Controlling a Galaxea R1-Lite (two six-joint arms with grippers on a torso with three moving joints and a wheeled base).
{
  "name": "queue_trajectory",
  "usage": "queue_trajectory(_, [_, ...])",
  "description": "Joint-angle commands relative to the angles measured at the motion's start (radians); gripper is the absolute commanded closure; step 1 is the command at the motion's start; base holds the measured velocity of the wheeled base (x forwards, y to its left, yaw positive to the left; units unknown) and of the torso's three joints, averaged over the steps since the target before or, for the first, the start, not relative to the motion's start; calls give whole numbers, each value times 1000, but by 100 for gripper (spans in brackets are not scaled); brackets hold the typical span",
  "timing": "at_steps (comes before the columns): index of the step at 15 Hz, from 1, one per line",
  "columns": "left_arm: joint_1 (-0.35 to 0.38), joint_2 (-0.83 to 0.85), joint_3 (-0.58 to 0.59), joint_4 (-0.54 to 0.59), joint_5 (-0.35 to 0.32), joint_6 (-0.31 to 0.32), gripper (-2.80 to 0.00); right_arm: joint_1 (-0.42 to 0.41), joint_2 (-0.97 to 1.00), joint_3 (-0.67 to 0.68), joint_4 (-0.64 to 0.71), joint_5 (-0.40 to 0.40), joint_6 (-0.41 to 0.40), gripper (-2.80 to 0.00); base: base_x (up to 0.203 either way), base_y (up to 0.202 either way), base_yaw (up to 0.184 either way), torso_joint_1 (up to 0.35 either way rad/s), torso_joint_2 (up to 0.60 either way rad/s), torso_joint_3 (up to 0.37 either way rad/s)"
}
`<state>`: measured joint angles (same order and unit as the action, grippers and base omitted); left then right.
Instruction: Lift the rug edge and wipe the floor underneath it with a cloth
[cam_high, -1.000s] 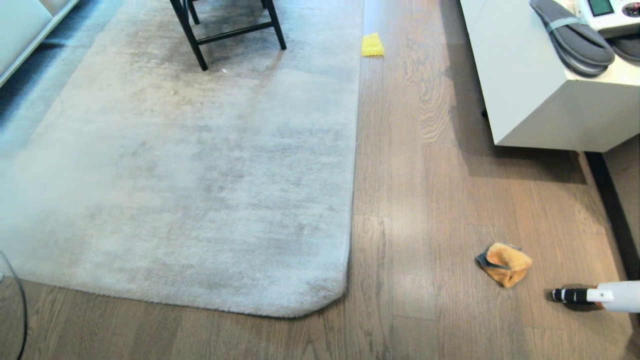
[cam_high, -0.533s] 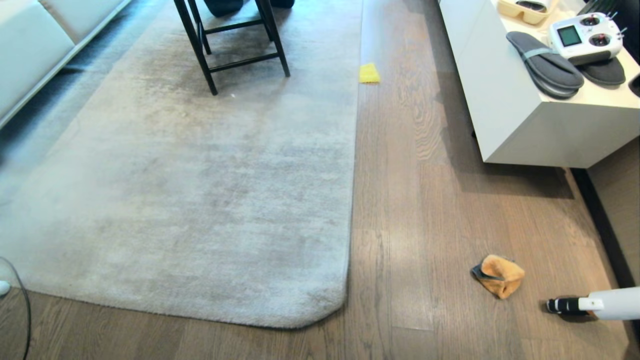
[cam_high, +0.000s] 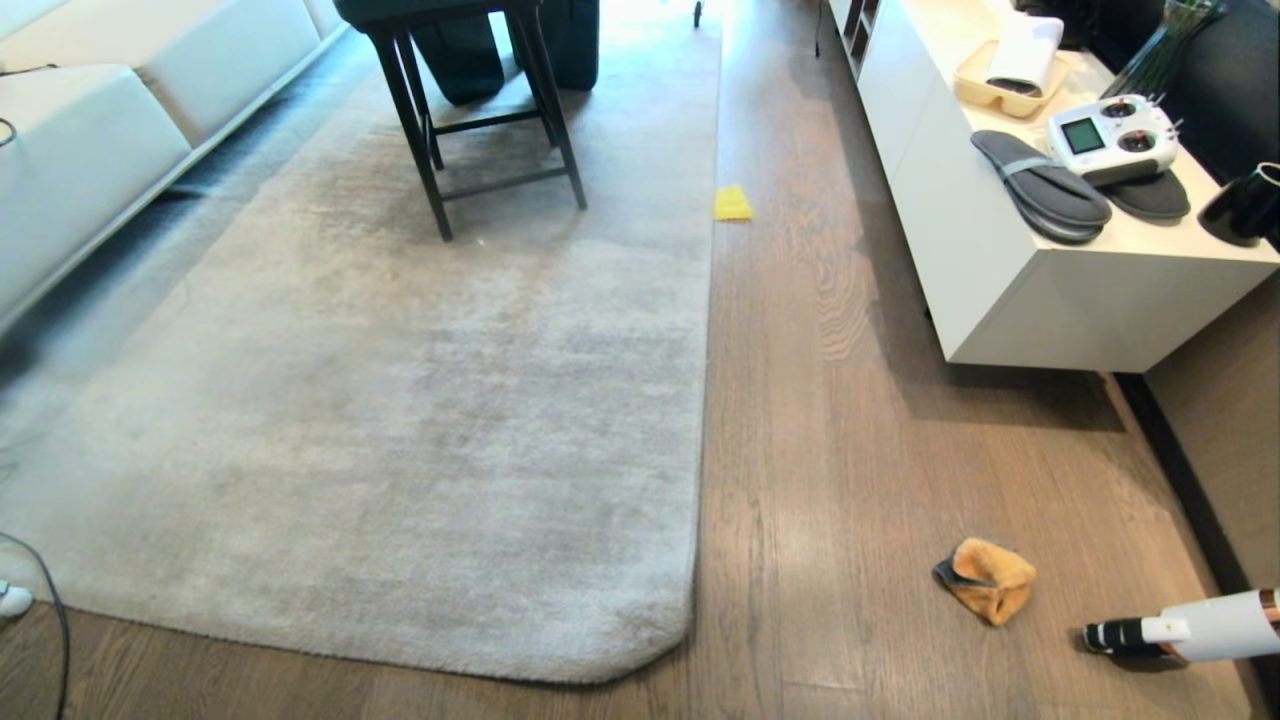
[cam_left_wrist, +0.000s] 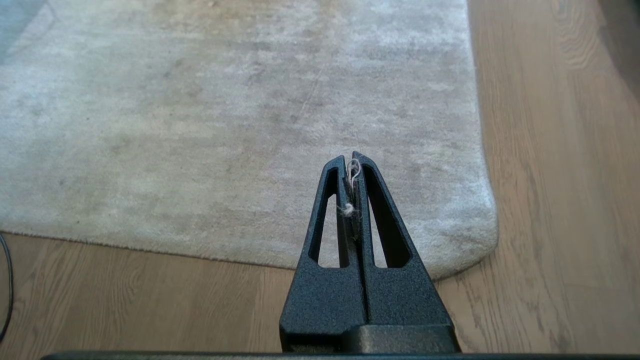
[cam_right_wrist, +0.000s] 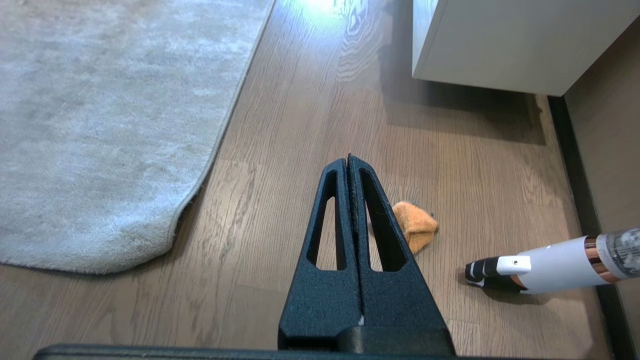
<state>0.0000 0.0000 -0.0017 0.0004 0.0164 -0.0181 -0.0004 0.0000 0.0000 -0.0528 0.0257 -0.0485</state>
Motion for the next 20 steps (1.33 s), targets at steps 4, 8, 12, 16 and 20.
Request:
queue_trajectory(4, [0,0,0,0,0,0,0,0,1,0,-1,0,-1,0,0,0,0,2,0,202])
queue_trajectory(8, [0,0,0,0,0,0,0,-1,2,0,-1,0,-1,0,0,0,0,-1,0,202])
queue_trajectory(12, [0,0,0,0,0,0,0,-1,1,0,-1,0,-1,0,0,0,0,1,0,204])
queue_trajectory(16, [0,0,0,0,0,0,0,0,1,0,-1,0,-1,0,0,0,0,-1,4,152])
queue_trajectory(20, [0,0,0,0,0,0,0,0,0,0,-1,0,-1,0,0,0,0,0,0,0])
